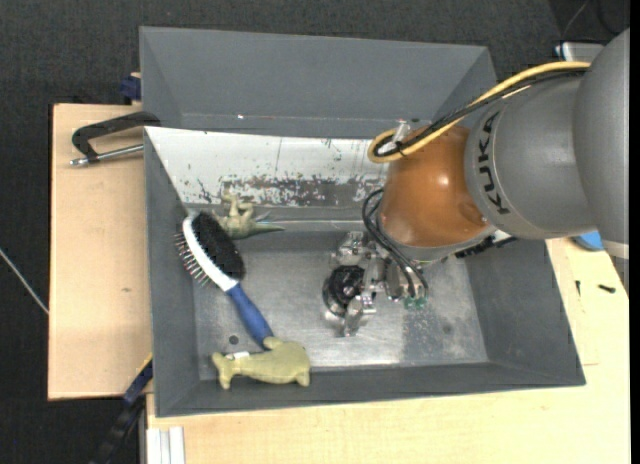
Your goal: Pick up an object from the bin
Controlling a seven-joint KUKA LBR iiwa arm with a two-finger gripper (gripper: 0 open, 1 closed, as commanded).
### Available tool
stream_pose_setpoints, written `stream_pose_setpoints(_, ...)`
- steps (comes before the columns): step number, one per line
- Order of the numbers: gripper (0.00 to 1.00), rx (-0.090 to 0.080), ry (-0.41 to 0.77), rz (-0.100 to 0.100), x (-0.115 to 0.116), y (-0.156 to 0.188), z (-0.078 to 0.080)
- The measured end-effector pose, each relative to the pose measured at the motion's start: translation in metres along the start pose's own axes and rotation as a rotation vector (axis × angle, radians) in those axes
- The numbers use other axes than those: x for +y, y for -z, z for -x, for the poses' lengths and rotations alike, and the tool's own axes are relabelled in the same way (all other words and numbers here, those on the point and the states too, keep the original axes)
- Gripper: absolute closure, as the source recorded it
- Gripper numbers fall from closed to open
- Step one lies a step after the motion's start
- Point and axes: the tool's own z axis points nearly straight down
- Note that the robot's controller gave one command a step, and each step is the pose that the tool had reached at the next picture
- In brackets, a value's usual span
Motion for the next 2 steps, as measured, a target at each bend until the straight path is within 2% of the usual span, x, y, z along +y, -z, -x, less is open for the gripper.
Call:
stream_pose_setpoints(1, 1.0, -0.008, 0.005, 0.0, 0.003, 0.003, 0.003)
stream_pose_setpoints(2, 1.0, -0.007, 0.116, -0.003, -0.01, 0.142, 0.013)
